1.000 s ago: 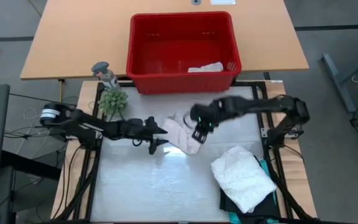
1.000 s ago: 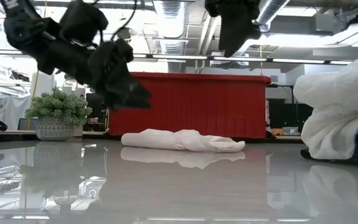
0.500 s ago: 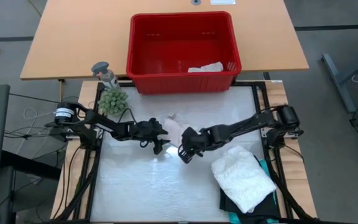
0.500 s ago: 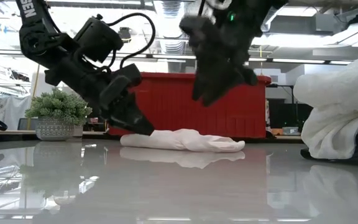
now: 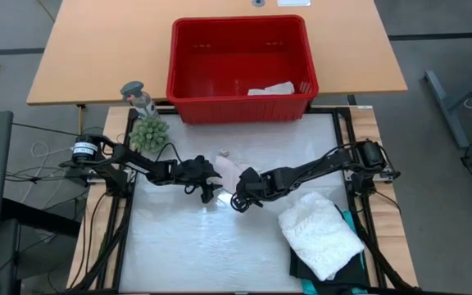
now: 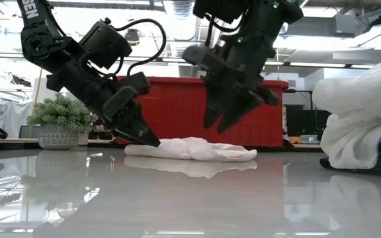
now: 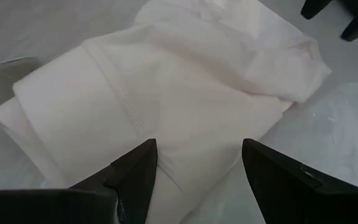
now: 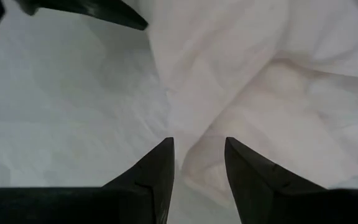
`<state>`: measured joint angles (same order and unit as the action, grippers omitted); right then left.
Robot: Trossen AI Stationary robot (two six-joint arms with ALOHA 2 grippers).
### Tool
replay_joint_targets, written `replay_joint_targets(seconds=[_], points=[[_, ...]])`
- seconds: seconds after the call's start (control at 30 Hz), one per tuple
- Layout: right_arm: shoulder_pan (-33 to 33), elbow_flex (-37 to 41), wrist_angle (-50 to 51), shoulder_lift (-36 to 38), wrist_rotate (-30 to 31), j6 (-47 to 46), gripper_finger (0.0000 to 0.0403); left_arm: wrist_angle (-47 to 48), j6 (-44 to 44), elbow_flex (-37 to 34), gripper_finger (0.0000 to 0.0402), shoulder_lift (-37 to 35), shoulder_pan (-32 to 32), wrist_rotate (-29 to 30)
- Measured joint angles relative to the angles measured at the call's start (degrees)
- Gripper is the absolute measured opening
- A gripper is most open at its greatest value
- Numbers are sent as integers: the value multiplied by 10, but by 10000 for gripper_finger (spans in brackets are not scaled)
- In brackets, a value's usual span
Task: Fold Laundry from Bin
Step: Fold the white underwear
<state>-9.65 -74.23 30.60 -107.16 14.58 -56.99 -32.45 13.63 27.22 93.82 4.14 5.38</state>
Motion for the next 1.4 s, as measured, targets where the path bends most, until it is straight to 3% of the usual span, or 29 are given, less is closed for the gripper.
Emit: replay_joint_targets(seconds=[0.6, 0.7, 0.93, 1.4], points=[[11, 5, -48, -38, -8, 4, 162, -8, -4, 0, 226, 0, 0, 0], [13, 5, -47, -38, -13, 8, 139, -8, -5, 0, 226, 0, 0, 0], [16, 5, -48, -36, -44, 41, 20, -11, -6, 0, 226, 0, 1, 1], [31, 4, 18, 9, -41, 33, 14, -5, -6, 0, 226, 0, 1, 20]])
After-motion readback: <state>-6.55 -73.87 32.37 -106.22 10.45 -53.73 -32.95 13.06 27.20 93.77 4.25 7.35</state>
